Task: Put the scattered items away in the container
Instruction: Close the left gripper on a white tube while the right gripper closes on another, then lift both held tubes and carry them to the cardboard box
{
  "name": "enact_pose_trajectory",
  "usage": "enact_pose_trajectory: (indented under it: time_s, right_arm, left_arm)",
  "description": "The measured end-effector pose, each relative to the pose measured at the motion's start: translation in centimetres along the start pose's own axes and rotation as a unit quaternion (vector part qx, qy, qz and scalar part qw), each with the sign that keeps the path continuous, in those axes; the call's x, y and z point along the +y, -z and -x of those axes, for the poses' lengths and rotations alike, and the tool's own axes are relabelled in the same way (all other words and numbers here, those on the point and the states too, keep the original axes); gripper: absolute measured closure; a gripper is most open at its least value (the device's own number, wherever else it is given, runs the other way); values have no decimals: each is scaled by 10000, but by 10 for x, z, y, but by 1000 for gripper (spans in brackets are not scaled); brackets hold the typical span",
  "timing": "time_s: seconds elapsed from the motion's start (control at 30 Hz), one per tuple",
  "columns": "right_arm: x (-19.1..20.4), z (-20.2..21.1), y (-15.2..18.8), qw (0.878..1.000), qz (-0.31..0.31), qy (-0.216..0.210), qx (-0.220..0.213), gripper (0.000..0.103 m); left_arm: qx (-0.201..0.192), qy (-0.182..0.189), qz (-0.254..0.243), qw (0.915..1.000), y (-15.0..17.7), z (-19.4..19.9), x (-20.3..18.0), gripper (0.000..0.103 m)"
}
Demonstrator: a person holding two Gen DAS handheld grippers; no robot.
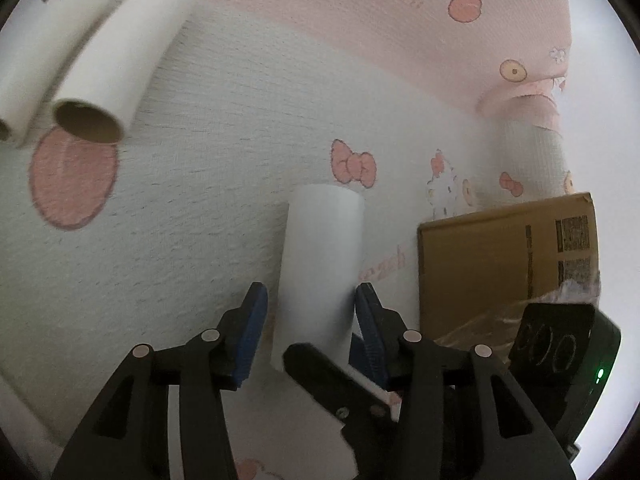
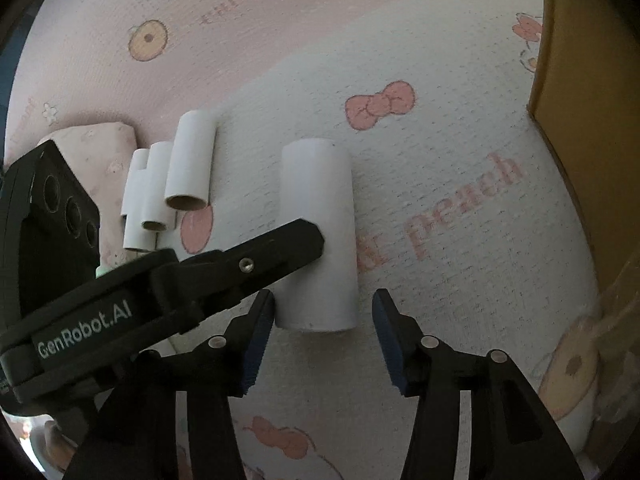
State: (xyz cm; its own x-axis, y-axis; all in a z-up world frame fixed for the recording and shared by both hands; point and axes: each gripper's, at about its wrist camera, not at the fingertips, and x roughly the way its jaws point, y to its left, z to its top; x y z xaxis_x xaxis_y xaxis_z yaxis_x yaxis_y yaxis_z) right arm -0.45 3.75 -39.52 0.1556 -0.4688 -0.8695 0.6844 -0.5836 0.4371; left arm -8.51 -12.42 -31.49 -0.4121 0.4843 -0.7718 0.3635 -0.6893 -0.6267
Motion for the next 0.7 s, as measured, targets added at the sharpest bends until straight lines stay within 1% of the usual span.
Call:
enact_pose_trajectory:
  time_s: [0.17,0.3,0.33,0.37,0.47,0.57,0.7]
  right_arm:
    - [4,-10,-4,9999,104,50,40,55]
    - [12,-14,-7,9992,353,195,25,56]
    - [14,-15,-7,9990,380,230,36,58]
    - [15,-16,-7,9990,388,229,59,62]
    - [17,-14,-7,9989,407,204,146,62]
    - [24,-6,-5,9982,539,218,141,62]
    - [35,10,-4,9975,676,210,69,62]
  left_arm:
    - [81,139,77,9998,-8,-9,3,53]
    - [26,96,23,9999,-7,-8,1,53]
    - [23,102,15,9999,-7,-7,1,55]
    - [38,108,12,9999,-7,-6,1,55]
    - [43,97,30,9999,-5,-2,1,56]
    - [-52,109,-33,9999,-2,10,-4,56]
    - [-319,-5,-191,9993,7,29,-18,56]
